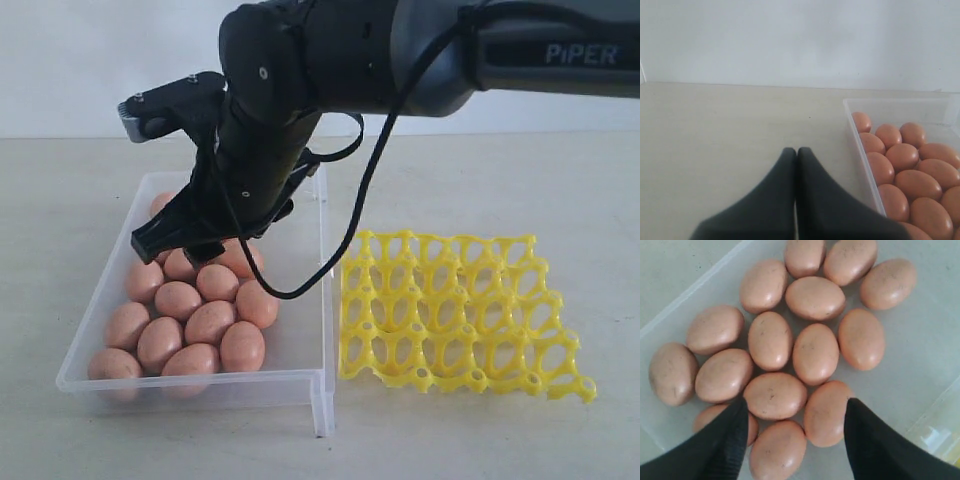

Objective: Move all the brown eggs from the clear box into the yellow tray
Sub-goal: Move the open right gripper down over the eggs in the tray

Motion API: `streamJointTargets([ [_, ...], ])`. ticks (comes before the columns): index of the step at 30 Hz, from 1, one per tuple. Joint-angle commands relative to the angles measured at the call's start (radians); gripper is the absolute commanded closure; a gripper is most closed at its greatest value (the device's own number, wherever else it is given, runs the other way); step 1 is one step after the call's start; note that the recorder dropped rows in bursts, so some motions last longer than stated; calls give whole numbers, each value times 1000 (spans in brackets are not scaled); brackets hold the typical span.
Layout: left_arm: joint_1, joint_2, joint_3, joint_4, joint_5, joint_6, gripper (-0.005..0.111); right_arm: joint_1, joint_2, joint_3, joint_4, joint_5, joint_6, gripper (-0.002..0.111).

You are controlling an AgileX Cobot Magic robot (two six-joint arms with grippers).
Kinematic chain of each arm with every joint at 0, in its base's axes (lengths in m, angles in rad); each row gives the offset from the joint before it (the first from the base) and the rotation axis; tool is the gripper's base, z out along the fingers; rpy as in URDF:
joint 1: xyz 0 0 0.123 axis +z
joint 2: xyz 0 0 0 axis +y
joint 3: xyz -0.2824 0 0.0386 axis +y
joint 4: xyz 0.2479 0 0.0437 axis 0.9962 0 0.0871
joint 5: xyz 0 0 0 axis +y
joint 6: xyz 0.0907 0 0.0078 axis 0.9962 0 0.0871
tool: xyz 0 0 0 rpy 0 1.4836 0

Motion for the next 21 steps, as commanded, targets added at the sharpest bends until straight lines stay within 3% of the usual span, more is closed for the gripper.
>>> streamJointTargets([
  [1, 1, 3, -4, -5, 0, 1, 111, 0, 16, -9, -12, -8, 101, 53],
  [21, 1, 3, -4, -5, 0, 1, 111, -13, 90, -7, -113, 59, 235, 53],
])
